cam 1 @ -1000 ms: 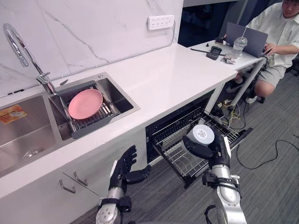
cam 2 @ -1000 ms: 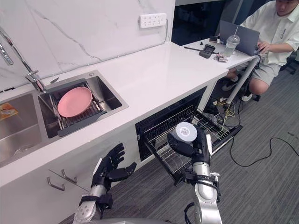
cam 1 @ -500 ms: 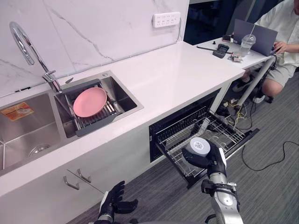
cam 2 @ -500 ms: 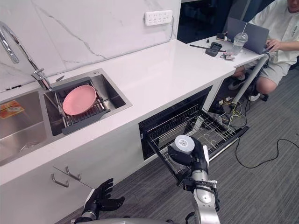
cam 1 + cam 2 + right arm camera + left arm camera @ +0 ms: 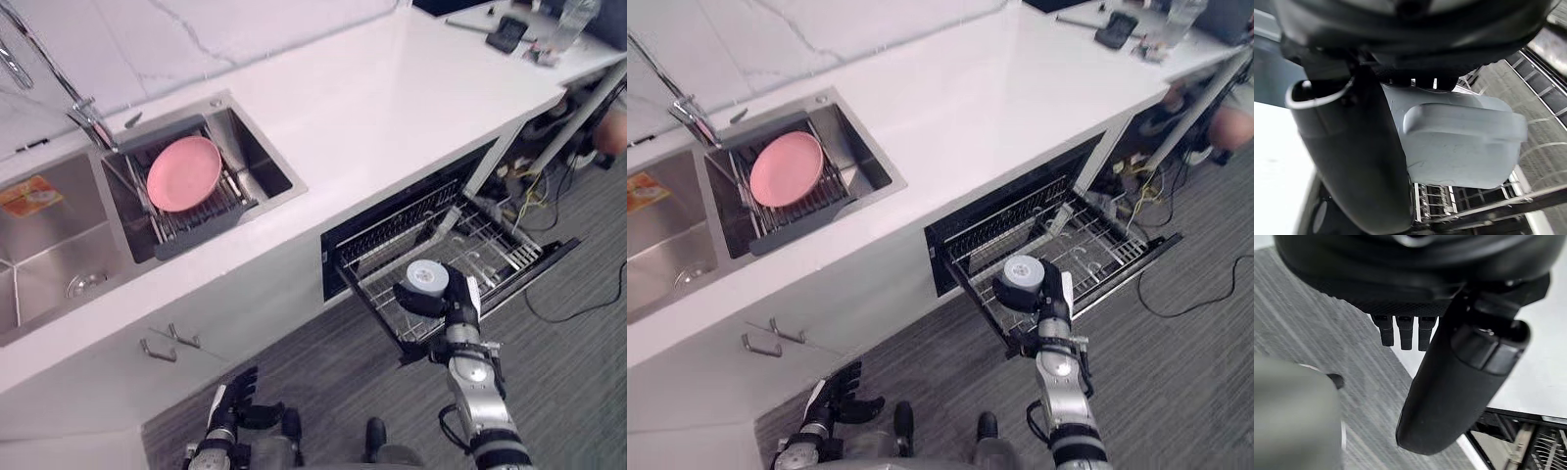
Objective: Walk over to the sink, pick up the cup, carry it to the dishwasher, place the cup inside the dishwasher, then close the dishwasher door
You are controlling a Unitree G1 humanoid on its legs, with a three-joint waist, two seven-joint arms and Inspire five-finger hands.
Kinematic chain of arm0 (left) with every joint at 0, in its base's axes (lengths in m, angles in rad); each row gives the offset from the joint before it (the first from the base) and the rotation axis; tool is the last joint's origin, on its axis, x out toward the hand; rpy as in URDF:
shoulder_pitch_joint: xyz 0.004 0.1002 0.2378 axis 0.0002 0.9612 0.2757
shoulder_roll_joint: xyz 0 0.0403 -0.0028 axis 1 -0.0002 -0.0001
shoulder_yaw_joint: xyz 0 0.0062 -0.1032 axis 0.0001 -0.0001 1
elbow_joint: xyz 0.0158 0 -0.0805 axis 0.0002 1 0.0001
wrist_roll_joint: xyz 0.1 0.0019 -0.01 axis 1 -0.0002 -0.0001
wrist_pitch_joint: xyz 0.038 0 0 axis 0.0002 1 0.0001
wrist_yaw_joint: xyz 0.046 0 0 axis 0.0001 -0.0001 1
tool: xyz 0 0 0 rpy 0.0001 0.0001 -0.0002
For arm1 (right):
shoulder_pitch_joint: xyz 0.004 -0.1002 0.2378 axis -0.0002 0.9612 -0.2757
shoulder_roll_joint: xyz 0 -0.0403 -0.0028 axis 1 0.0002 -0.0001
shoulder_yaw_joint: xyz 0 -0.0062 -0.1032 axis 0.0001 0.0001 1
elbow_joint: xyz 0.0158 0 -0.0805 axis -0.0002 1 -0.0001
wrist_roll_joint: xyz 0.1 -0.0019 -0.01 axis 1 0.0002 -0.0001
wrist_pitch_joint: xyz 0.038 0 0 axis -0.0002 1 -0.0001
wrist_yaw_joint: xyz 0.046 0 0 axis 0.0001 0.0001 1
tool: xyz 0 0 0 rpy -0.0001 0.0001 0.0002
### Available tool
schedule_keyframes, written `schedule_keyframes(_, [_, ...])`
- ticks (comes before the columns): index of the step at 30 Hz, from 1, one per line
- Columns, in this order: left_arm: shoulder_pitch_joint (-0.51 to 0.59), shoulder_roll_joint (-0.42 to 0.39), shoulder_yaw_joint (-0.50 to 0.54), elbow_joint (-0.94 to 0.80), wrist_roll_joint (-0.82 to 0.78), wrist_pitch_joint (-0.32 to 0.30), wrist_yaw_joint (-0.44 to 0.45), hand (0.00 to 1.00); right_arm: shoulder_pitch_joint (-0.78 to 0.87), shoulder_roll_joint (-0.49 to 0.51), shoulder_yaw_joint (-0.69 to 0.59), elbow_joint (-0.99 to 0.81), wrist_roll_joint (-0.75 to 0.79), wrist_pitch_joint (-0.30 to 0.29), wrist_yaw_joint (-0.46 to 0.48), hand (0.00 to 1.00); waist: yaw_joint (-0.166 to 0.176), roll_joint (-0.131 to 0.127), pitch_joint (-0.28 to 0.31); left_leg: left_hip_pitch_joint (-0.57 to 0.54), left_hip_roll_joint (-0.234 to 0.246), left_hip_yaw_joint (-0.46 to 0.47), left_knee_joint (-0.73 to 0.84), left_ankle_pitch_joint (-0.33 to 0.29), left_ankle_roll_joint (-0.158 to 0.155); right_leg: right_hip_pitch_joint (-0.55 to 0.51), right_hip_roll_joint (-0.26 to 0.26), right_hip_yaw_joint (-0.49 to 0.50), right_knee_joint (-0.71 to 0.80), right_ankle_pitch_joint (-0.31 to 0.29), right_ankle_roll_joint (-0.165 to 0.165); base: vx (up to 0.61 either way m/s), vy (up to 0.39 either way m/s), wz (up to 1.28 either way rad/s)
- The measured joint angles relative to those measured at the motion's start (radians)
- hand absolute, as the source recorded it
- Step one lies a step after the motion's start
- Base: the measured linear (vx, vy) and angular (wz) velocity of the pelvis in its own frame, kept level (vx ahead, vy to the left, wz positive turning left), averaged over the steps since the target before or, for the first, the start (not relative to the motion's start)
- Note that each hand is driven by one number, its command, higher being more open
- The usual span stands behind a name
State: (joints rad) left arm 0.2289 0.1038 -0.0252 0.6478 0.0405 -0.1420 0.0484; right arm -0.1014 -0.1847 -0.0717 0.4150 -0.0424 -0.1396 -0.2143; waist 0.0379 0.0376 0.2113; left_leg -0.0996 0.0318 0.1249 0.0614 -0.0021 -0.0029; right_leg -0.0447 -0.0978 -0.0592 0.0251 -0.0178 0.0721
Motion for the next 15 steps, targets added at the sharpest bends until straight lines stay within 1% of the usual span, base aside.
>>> schedule_keyframes(3, [-0.027, 0.0, -0.001, 0.002, 0.0, -0.012, 0.013, 0.9, -0.081, -0.016, 0.003, 0.038, 0.0, 0.009, -0.021, 0.3, 0.004, 0.016, 0.054, -0.067, 0.007, -0.004, 0.064, -0.016, -0.001, -0.049, 0.001, 0.0, 0.029, 0.001, 0.0, -0.08, 0.001, 0.02])
schedule_keyframes(6, [-0.046, -0.001, -0.001, 0.001, 0.0, -0.017, 0.023, 0.9, -0.13, -0.021, 0.003, 0.051, 0.001, 0.022, -0.035, 0.3, 0.009, 0.021, 0.087, -0.1, 0.018, -0.004, 0.095, -0.023, 0.003, -0.072, 0.004, 0.001, 0.038, 0.007, -0.001, -0.06, -0.006, -0.01])
schedule_keyframes(7, [-0.058, -0.004, -0.002, 0.001, 0.0, -0.018, 0.031, 0.9, -0.149, -0.026, 0.003, 0.051, 0.001, 0.024, -0.043, 0.3, 0.017, 0.022, 0.104, -0.112, 0.02, -0.002, 0.109, -0.027, 0.003, -0.084, 0.005, 0.003, 0.048, 0.007, -0.001, -0.07, -0.013, -0.04])
schedule_keyframes(10, [-0.07, -0.013, -0.004, -0.002, -0.001, -0.019, 0.04, 0.9, -0.193, -0.041, 0.004, 0.052, 0.0, 0.029, -0.06, 0.3, 0.027, 0.023, 0.115, -0.153, 0.022, -0.002, 0.127, -0.028, 0.006, -0.125, 0.005, 0.003, 0.064, 0.008, -0.002, -0.05, -0.006, -0.02])
schedule_keyframes(13, [-0.075, -0.018, -0.005, -0.013, -0.002, -0.026, 0.053, 0.9, -0.243, -0.053, 0.001, 0.053, -0.001, 0.042, -0.086, 0.3, 0.031, 0.022, 0.136, -0.162, 0.024, 0.0, 0.129, -0.028, 0.006, -0.133, 0.006, 0.005, 0.065, 0.009, -0.003, 0.0, 0.0, 0.0])
schedule_keyframes(15, [-0.079, -0.024, -0.005, -0.013, -0.004, -0.027, 0.068, 0.9, -0.275, -0.054, -0.002, 0.054, -0.002, 0.045, -0.111, 0.3, 0.033, 0.022, 0.139, -0.175, 0.026, 0.004, 0.13, -0.028, 0.007, -0.149, 0.008, 0.008, 0.065, 0.011, -0.005, 0.01, -0.009, -0.05])
